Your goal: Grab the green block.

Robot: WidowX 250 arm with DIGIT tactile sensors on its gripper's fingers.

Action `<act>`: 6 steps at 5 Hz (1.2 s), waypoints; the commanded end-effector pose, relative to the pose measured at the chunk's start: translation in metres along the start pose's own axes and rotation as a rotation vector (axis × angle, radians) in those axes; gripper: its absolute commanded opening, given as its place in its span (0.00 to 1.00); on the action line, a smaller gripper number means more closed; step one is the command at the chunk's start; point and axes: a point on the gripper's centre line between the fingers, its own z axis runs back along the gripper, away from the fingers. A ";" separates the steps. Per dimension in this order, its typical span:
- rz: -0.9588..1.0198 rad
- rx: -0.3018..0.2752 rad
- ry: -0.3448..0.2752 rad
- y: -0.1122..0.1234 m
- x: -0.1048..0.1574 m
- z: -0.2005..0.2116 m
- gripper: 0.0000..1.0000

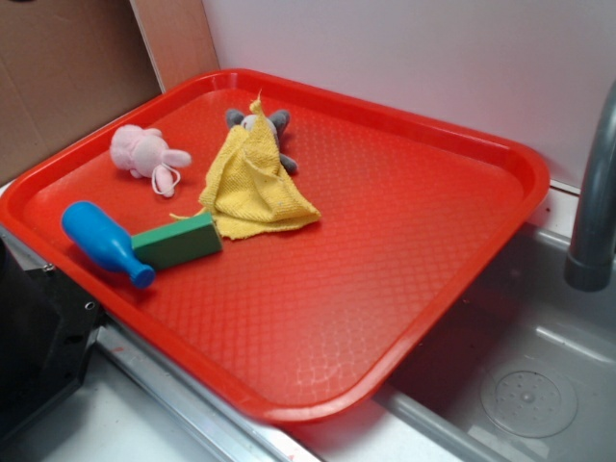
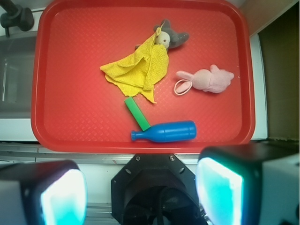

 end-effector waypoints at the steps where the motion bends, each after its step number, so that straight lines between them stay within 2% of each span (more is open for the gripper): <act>1: 0.000 0.000 0.000 0.000 0.000 0.000 1.00; 3: -0.047 -0.010 -0.042 0.002 0.010 -0.014 1.00; 4: -0.108 0.012 -0.097 -0.004 0.008 -0.023 1.00; 5: -0.234 -0.059 -0.120 -0.007 0.013 -0.047 1.00; 6: -0.261 -0.094 -0.100 -0.004 0.023 -0.077 1.00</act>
